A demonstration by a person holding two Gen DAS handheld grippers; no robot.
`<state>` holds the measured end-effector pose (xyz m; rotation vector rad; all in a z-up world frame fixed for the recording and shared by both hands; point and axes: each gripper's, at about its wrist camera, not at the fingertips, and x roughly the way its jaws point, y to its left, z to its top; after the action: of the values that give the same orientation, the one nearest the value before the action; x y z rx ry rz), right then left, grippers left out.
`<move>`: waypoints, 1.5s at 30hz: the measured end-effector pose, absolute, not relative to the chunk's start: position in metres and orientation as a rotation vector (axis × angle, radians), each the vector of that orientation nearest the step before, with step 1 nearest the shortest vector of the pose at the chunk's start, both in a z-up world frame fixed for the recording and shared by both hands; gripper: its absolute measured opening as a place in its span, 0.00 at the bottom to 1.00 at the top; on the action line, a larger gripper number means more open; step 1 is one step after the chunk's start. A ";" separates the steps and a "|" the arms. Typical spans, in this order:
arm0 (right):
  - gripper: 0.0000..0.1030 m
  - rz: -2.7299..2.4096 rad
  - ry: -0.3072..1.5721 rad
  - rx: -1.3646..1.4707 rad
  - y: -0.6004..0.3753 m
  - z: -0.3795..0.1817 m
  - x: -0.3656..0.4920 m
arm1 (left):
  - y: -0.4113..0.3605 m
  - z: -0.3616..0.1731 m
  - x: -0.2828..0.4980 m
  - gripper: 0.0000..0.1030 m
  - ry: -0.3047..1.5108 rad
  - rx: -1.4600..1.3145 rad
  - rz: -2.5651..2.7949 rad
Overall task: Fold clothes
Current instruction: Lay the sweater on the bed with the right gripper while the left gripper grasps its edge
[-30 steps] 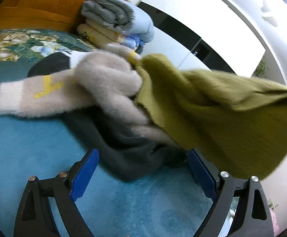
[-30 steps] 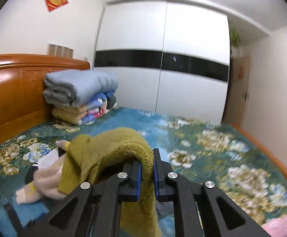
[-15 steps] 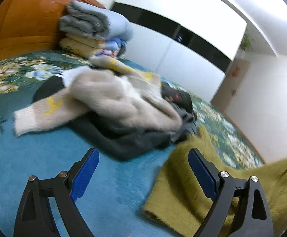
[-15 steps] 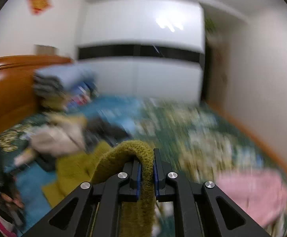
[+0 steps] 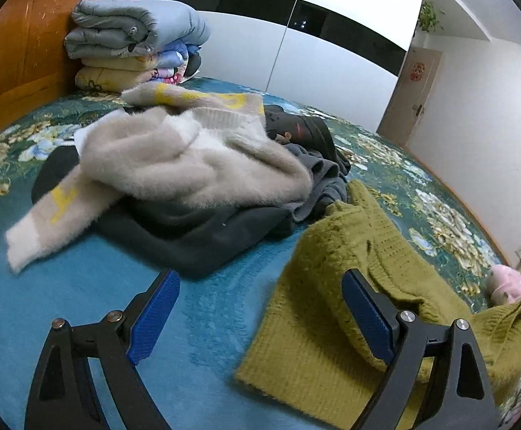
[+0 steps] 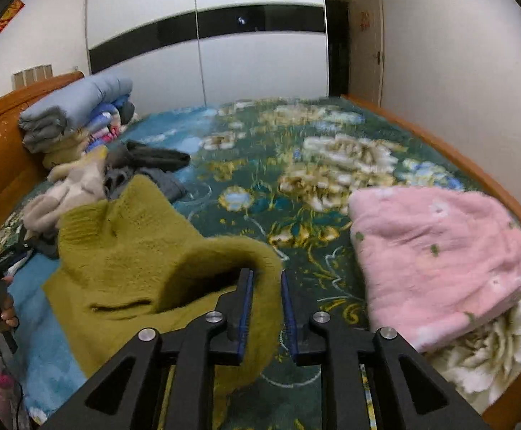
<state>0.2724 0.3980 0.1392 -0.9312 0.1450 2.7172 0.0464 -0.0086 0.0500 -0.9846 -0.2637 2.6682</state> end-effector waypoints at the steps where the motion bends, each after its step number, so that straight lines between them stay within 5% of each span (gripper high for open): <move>1: 0.31 2.732 0.126 -0.909 0.392 0.145 0.277 | -0.009 0.051 0.044 0.90 -0.256 -0.987 2.672; 2: 0.46 2.743 0.118 -0.904 0.386 0.149 0.276 | -0.009 0.052 0.043 0.90 -0.257 -0.988 2.671; 3: 0.51 2.774 0.118 -0.913 0.378 0.151 0.271 | -0.008 0.053 0.041 0.90 -0.261 -0.994 2.668; 11: 0.52 3.033 -0.059 -1.297 0.256 0.109 0.181 | 0.005 0.058 0.045 0.90 -0.246 -0.998 2.626; 18: 0.50 2.888 0.016 -1.552 0.236 0.048 0.123 | 0.007 0.067 0.031 0.90 -0.192 -1.009 2.595; 22: 0.12 2.853 0.127 -1.433 0.271 0.060 0.129 | 0.028 0.070 0.018 0.90 -0.123 -1.007 2.543; 27: 0.11 2.781 0.304 -1.183 0.332 0.085 0.145 | 0.060 0.064 -0.005 0.90 -0.090 -1.047 2.448; 34: 0.11 2.711 0.368 -1.207 0.363 0.071 0.154 | 0.097 0.049 -0.037 0.88 -0.068 -1.163 2.339; 37: 0.11 2.724 0.380 -1.209 0.362 0.074 0.158 | 0.092 0.055 -0.039 0.74 -0.156 -1.161 2.309; 39: 0.11 2.735 0.388 -1.211 0.360 0.079 0.161 | 0.093 0.055 -0.039 0.57 -0.147 -1.190 2.306; 41: 0.11 2.746 0.396 -1.212 0.359 0.084 0.163 | 0.097 0.052 -0.038 0.30 -0.106 -1.233 2.315; 45: 0.11 2.743 0.392 -1.238 0.352 0.099 0.170 | 0.083 0.055 -0.030 0.20 -0.192 -1.233 2.344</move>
<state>0.1704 0.3519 0.0995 -1.2385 0.3922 2.7432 -0.0301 0.0827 0.0554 -1.2333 -0.1917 2.3443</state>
